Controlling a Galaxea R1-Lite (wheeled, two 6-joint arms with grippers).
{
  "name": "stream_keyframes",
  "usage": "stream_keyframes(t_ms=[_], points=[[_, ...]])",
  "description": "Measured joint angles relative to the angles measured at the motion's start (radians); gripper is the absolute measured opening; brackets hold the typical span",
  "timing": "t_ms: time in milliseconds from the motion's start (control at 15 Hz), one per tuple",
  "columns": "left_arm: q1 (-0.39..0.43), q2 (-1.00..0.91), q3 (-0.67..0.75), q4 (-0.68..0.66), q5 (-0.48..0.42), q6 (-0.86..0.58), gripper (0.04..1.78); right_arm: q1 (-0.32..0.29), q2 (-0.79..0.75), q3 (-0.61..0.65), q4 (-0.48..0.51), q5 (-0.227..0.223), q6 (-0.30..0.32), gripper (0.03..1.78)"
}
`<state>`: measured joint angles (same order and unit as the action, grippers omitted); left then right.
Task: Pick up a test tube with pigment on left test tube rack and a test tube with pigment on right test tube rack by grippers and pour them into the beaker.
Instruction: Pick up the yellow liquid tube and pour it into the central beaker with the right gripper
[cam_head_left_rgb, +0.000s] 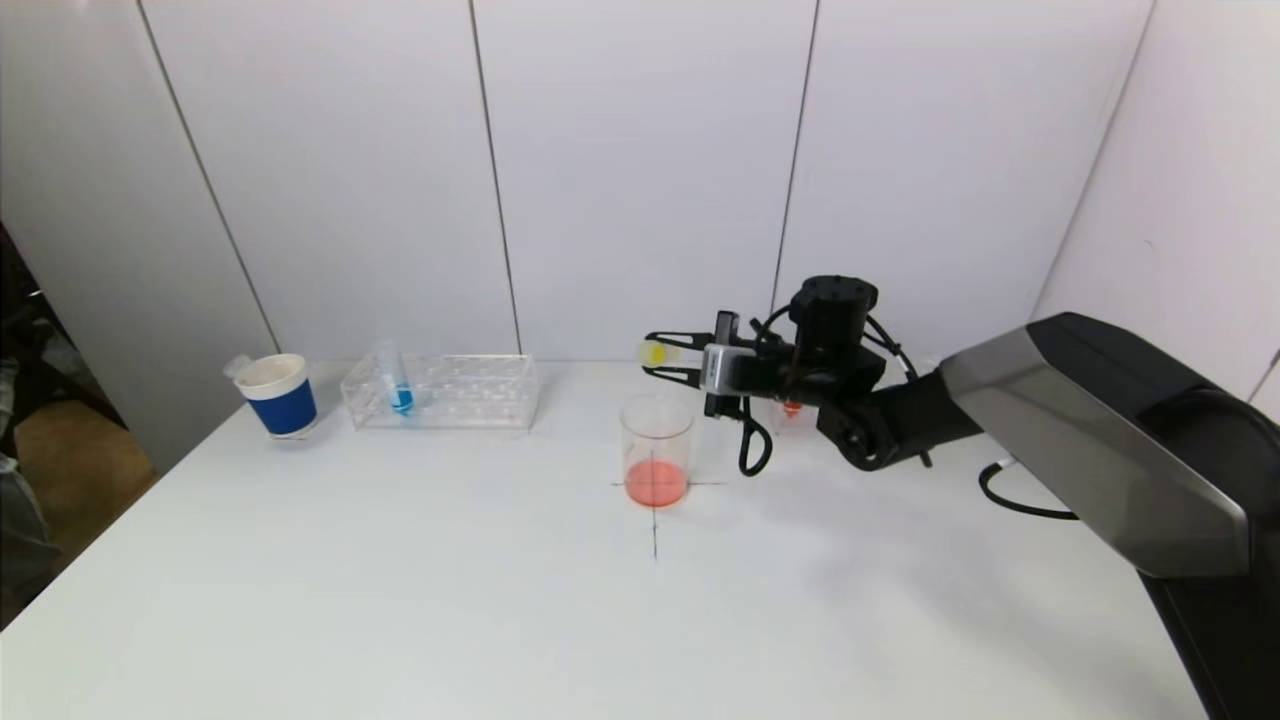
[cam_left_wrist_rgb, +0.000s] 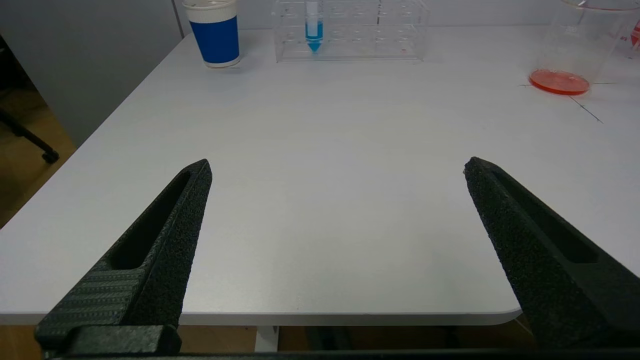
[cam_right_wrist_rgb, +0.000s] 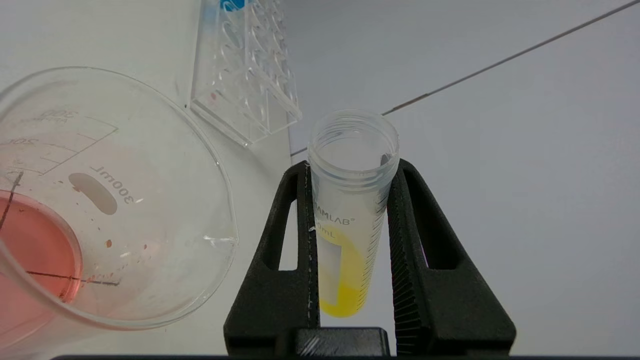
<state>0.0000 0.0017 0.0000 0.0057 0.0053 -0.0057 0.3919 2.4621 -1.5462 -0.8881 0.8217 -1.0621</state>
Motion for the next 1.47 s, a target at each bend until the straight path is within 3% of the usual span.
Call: stream_keyframes(t_ms=[600,1467], points=[[0.000,0.000,0.000,0.000,0.000,0.000,1.76,-0.012,-0.045,0.000,0.023,-0.004,-0.086,0.47],[0.000,0.000,0.000,0.000,0.000,0.000,1.76,-0.014,-0.060,0.076,-0.057,-0.010,-0.233,0.47]])
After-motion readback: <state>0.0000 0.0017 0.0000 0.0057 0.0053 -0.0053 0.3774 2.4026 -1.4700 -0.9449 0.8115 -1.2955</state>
